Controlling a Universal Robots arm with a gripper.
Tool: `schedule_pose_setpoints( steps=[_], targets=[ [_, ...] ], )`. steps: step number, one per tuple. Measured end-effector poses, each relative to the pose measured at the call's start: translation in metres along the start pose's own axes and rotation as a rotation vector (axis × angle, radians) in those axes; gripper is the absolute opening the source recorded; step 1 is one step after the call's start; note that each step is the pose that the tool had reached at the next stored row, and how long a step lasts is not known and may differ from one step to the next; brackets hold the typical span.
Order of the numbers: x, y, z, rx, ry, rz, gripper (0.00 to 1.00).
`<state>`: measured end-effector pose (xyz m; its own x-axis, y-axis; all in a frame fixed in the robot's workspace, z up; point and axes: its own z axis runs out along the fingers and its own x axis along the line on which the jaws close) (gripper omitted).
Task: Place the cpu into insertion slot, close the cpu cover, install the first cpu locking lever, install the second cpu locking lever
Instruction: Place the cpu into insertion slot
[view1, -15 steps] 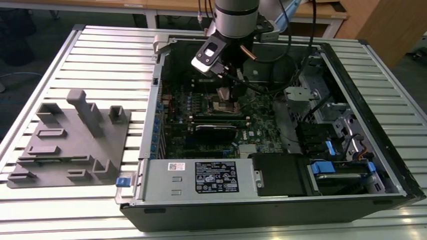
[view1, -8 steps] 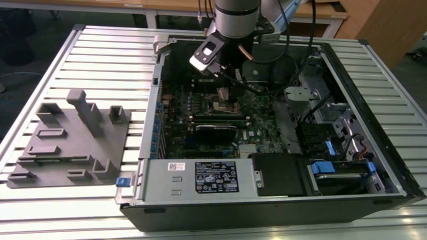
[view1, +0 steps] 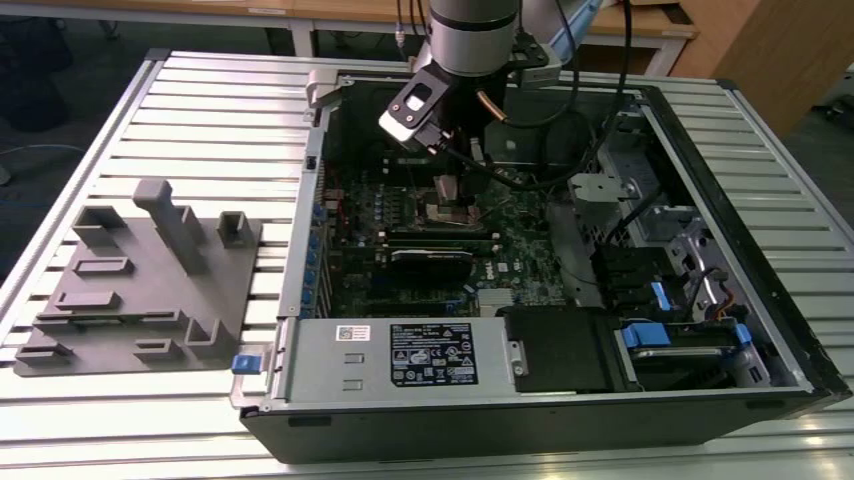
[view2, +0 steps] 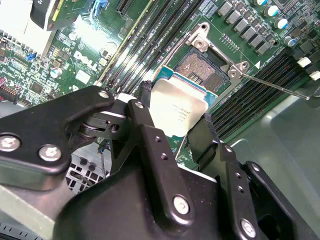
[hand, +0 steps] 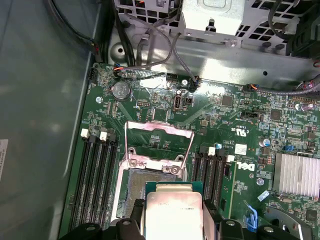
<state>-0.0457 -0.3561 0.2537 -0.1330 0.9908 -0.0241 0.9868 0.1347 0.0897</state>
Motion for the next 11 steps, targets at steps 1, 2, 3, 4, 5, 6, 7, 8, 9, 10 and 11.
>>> schedule_pose_setpoints(
  steps=[1, 2, 3, 4, 5, 6, 7, 8, 9, 10, 11],
  targets=[
    [0.0, 0.0, 0.0, 0.0, -0.0001, 0.0, 0.54],
    [0.0, 0.0, 0.0, 0.0, 0.0, 0.0, 0.54],
    [0.0, 0.0, 0.0, 0.0, -0.0001, 0.0, 0.54],
    [0.0, 0.0, 0.0, 0.0001, -0.0003, 0.003, 0.54],
    [0.0, 0.0, 0.0001, 0.0001, -0.0008, 0.009, 0.54],
    [0.0001, 0.0, 0.0003, 0.0003, -0.0017, 0.021, 0.54],
    [0.0001, 0.0, 0.0003, 0.0008, -0.0033, 0.037, 0.54],
    [0.0, 0.0, 0.0003, 0.0014, -0.0049, 0.053, 0.54],
    [0.0, -0.0001, 0.0004, 0.0017, -0.006, 0.067, 0.54],
    [0.0, -0.0001, 0.0004, 0.0018, -0.0064, 0.071, 0.54],
    [0.0, -0.0001, 0.0004, 0.0018, -0.0066, 0.071, 0.54]
  ],
)
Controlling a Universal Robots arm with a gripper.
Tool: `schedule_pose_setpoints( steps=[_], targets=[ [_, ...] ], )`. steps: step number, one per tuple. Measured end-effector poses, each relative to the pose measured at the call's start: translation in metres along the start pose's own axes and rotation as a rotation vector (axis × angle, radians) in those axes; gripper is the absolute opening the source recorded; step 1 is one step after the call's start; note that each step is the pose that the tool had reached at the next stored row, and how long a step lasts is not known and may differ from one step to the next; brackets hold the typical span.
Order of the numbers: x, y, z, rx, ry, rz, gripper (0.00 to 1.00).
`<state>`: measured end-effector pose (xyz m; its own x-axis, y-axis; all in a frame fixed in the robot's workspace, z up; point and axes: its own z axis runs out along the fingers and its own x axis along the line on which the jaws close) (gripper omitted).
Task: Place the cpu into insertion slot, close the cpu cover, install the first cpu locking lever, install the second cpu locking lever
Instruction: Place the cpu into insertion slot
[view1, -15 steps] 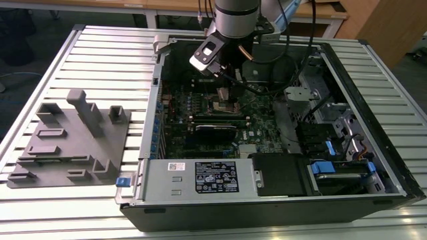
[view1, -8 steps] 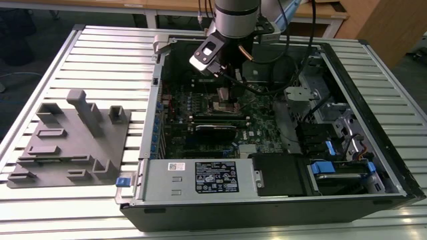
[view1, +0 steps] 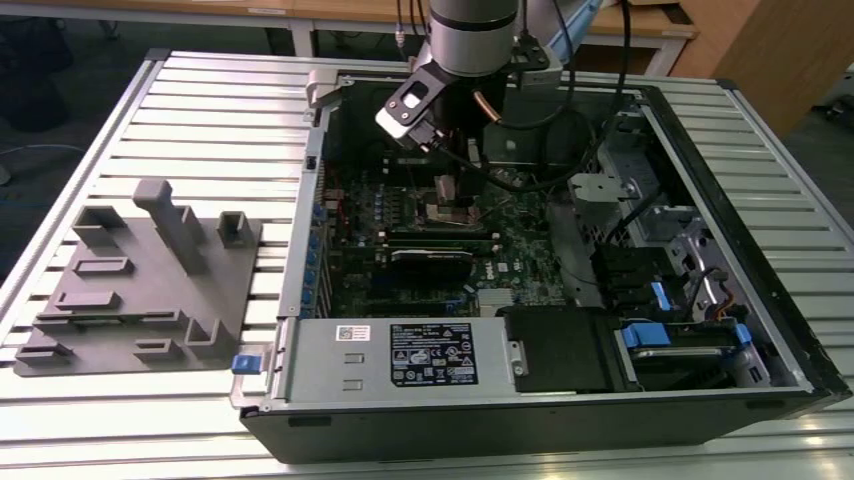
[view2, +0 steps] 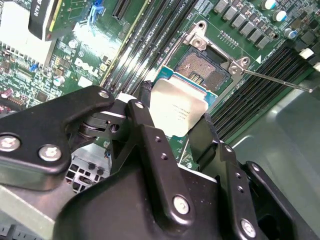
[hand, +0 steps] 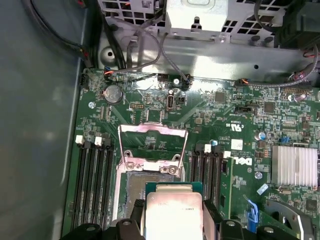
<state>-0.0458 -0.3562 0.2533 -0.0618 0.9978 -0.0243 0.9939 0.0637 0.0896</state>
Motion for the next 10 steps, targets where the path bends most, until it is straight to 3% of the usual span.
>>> schedule_pose_setpoints(
  steps=[10],
  targets=[
    [0.0001, 0.0, 0.0001, -0.0001, 0.0, 0.001, 0.54]
  ],
)
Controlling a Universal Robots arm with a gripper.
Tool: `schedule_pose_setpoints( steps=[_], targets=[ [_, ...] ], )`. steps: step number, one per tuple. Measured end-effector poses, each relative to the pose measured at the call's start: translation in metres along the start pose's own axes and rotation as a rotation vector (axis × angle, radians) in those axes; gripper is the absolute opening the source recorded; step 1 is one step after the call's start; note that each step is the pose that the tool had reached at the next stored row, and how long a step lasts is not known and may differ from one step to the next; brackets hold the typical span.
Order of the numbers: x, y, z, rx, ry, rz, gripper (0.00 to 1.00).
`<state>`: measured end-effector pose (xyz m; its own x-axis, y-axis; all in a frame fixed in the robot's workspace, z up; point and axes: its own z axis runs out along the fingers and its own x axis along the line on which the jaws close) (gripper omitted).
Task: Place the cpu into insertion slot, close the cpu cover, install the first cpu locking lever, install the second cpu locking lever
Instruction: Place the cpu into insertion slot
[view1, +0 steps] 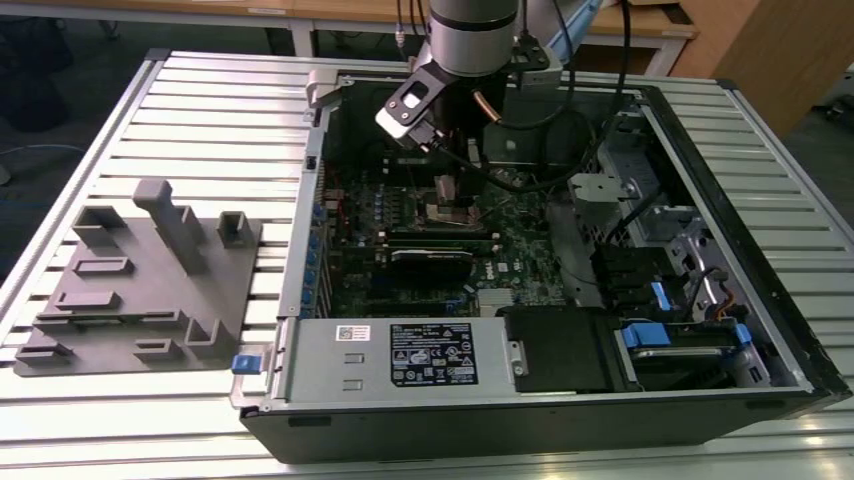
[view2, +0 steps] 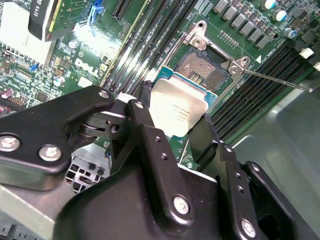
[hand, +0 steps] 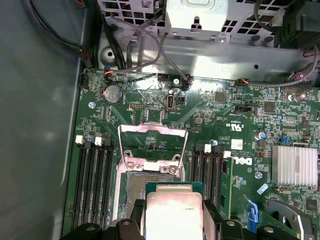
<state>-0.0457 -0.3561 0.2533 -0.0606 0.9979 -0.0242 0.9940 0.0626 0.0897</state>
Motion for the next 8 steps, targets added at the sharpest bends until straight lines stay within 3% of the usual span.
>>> schedule_pose_setpoints(
  steps=[3, 8],
  targets=[
    [0.001, -0.0006, 0.0011, -0.0007, 0.0003, 0.0, 0.54],
    [0.0028, -0.0042, 0.008, -0.0164, -0.0007, 0.0, 0.54]
  ],
)
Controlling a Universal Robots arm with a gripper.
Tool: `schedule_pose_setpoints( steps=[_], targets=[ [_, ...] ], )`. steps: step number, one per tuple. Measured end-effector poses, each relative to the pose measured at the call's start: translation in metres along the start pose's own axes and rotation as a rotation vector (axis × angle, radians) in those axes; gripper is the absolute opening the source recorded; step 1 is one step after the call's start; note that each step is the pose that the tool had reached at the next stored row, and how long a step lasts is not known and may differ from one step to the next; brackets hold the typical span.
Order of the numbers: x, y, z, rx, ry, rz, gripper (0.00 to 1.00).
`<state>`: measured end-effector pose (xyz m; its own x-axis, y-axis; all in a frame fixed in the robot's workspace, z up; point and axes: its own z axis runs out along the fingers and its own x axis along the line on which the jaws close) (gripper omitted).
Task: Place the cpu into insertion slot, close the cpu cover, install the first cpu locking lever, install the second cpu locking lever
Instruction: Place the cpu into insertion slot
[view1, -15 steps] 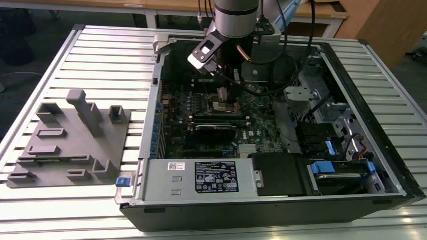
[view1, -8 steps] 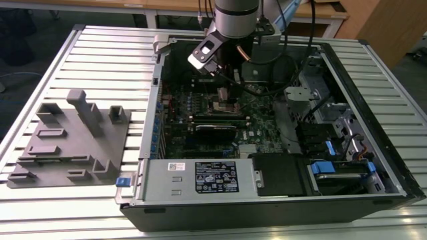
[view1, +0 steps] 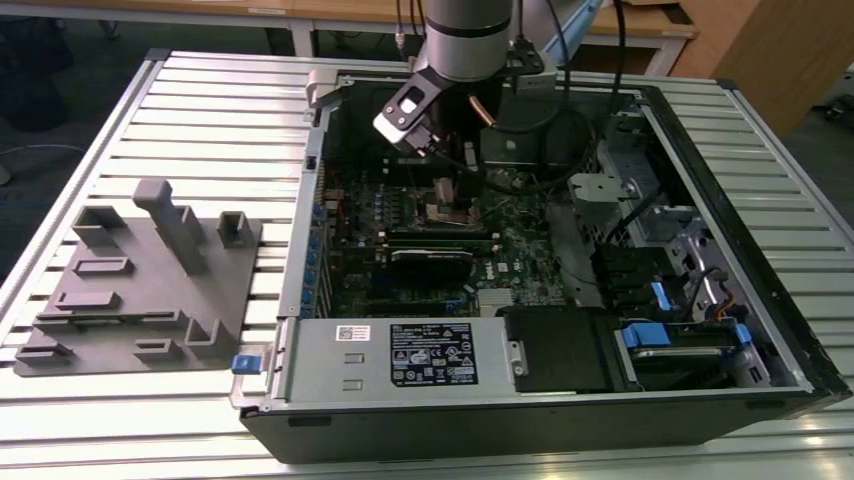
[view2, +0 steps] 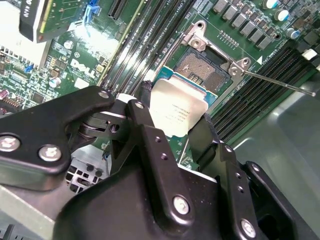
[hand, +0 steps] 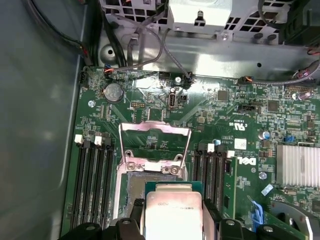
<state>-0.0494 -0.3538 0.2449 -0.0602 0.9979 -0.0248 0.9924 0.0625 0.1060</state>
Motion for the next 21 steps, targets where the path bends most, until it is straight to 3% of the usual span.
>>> schedule_pose_setpoints(
  steps=[3, 10, 18, 21],
  targets=[
    [0.0012, -0.0025, 0.0033, -0.0107, -0.0005, 0.0, 0.54],
    [0.0076, -0.007, 0.0096, -0.0184, 0.0018, 0.001, 0.54],
    [0.0113, -0.0109, 0.0177, -0.0196, 0.0022, 0.005, 0.54],
    [0.0123, -0.0129, 0.0189, -0.0203, 0.007, 0.006, 0.54]
  ],
)
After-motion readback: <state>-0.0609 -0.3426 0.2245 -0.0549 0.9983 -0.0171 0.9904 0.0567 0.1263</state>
